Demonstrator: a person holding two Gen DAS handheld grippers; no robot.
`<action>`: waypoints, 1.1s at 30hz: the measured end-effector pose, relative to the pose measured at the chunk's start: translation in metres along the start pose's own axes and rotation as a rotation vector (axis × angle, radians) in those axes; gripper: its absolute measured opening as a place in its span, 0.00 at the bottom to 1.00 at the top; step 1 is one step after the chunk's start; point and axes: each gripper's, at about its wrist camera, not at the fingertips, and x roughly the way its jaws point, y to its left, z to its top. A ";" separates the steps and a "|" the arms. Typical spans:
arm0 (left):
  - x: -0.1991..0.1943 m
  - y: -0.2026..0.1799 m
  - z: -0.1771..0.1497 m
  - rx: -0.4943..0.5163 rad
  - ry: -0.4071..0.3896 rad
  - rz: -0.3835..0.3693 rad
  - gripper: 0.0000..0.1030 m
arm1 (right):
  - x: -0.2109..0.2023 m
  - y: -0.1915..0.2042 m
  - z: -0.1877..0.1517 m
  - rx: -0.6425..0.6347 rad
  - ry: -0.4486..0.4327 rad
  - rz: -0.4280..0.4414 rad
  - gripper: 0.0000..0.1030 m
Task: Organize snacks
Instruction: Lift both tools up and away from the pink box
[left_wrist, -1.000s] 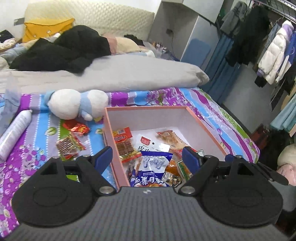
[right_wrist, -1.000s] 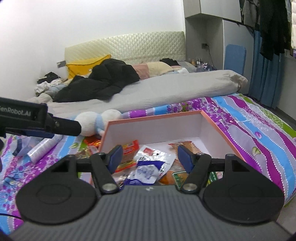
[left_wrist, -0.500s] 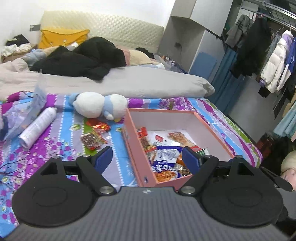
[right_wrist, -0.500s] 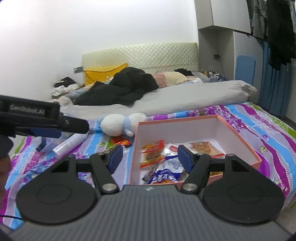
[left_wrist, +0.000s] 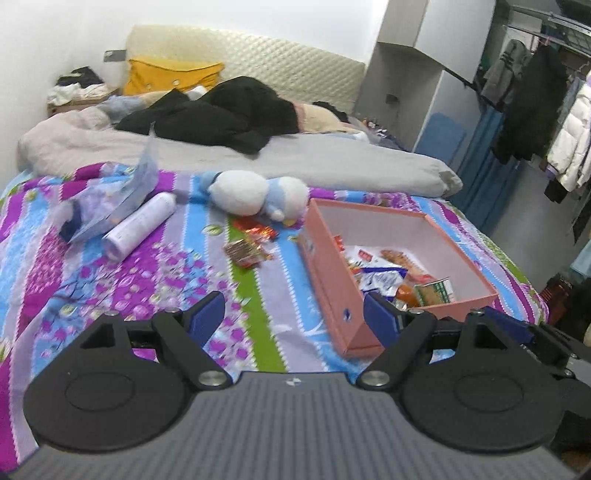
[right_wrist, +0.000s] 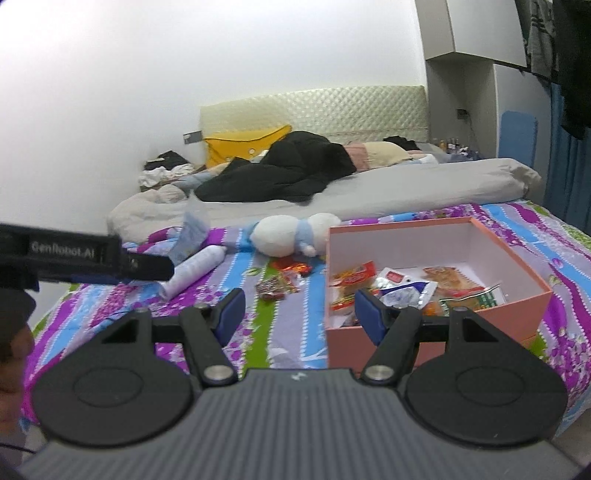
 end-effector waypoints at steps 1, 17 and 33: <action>-0.005 0.003 -0.005 -0.005 -0.005 0.005 0.83 | -0.002 0.002 -0.002 -0.003 0.004 -0.001 0.65; -0.023 0.038 -0.043 -0.039 -0.006 0.062 0.83 | 0.001 0.024 -0.041 0.001 0.069 0.054 0.65; 0.030 0.086 -0.041 -0.076 0.043 0.083 0.83 | 0.045 0.037 -0.046 -0.016 0.073 0.044 0.65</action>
